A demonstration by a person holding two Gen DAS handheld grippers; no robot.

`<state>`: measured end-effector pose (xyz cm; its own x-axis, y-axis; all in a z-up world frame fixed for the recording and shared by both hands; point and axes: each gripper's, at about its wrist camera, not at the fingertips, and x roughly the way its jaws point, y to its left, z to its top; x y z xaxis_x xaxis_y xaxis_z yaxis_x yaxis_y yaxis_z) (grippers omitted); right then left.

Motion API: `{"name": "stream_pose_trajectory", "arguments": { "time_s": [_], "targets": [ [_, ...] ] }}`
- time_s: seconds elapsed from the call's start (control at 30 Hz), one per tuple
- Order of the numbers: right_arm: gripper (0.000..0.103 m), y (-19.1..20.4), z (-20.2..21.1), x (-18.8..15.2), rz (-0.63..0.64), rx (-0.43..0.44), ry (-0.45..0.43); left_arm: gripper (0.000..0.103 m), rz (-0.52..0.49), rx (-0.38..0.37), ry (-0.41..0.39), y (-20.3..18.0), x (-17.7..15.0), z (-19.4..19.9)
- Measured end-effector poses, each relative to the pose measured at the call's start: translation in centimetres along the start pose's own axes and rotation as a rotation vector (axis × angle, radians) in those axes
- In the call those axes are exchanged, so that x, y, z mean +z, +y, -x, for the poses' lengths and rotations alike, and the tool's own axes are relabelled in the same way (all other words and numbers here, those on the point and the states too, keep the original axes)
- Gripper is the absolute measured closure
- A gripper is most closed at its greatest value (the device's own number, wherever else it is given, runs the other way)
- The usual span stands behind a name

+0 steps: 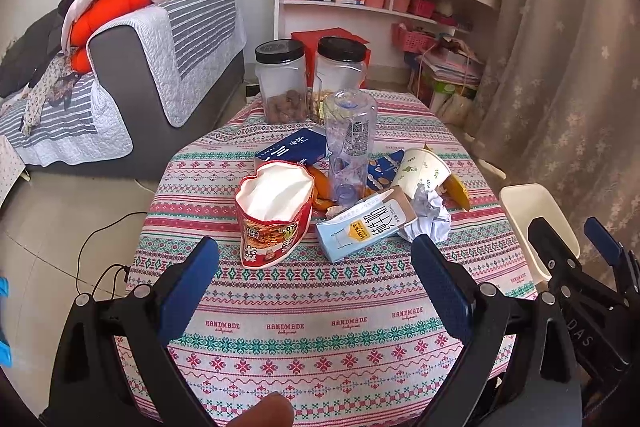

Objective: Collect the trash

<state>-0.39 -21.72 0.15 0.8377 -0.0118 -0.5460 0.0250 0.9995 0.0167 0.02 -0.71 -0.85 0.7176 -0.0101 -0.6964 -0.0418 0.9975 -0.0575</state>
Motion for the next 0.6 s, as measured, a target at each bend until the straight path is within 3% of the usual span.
{"name": "stream_pose_trajectory", "arguments": {
  "time_s": [0.6],
  "targets": [
    [0.007,0.03,-0.02,0.08,-0.003,0.001,0.001,0.009,-0.001,-0.003,0.004,0.02,-0.05,-0.08]
  ]
}}
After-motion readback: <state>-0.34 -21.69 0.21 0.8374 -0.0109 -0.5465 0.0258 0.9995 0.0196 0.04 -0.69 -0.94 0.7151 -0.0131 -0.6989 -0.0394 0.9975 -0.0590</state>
